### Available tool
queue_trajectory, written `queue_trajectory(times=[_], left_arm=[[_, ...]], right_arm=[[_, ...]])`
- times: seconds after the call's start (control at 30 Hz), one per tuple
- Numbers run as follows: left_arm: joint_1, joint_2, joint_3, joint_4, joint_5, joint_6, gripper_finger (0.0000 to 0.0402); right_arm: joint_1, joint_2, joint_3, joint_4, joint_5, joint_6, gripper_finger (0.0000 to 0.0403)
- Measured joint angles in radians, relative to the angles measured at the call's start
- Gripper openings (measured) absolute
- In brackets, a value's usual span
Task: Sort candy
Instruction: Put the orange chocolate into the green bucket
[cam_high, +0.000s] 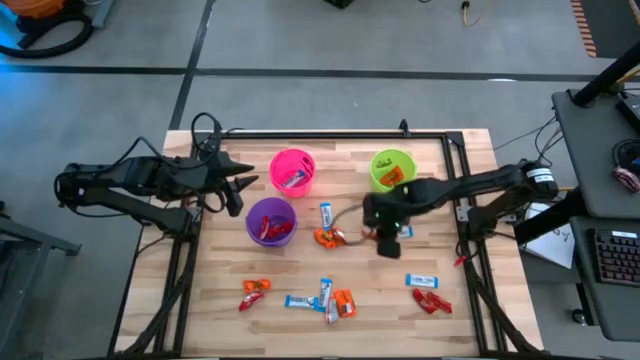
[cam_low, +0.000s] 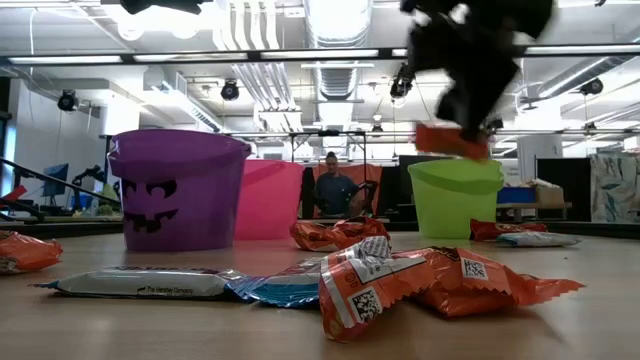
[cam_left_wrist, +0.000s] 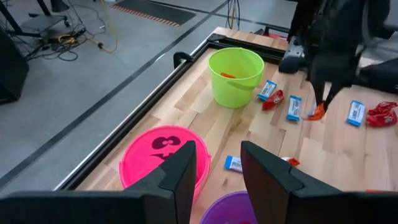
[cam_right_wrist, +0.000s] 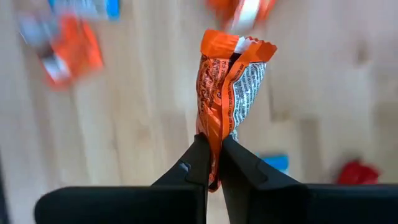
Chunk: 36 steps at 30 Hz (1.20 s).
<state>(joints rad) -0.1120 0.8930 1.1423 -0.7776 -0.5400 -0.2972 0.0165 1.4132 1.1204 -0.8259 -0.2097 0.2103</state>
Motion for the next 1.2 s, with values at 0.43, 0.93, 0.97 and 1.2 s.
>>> queue_trajectory(times=[0.43,0.93,0.97,1.2], left_arm=[[0.000,0.061,0.000,0.000,0.001,-0.050,0.0111],[0.000,0.070,0.000,0.009,0.000,-0.057,0.0111],[0.000,0.070,0.000,0.009,0.001,-0.057,0.0111],[0.000,0.069,0.000,0.009,0.000,-0.061,0.0111]], right_arm=[[-0.323,0.009,0.291,-0.051,0.033,0.132,0.0022],[-0.563,0.010,0.277,-0.464,0.200,0.238,0.0022],[-0.563,0.010,0.271,-0.463,0.205,0.234,0.0022],[-0.563,0.010,0.256,-0.444,0.212,0.235,0.0023]])
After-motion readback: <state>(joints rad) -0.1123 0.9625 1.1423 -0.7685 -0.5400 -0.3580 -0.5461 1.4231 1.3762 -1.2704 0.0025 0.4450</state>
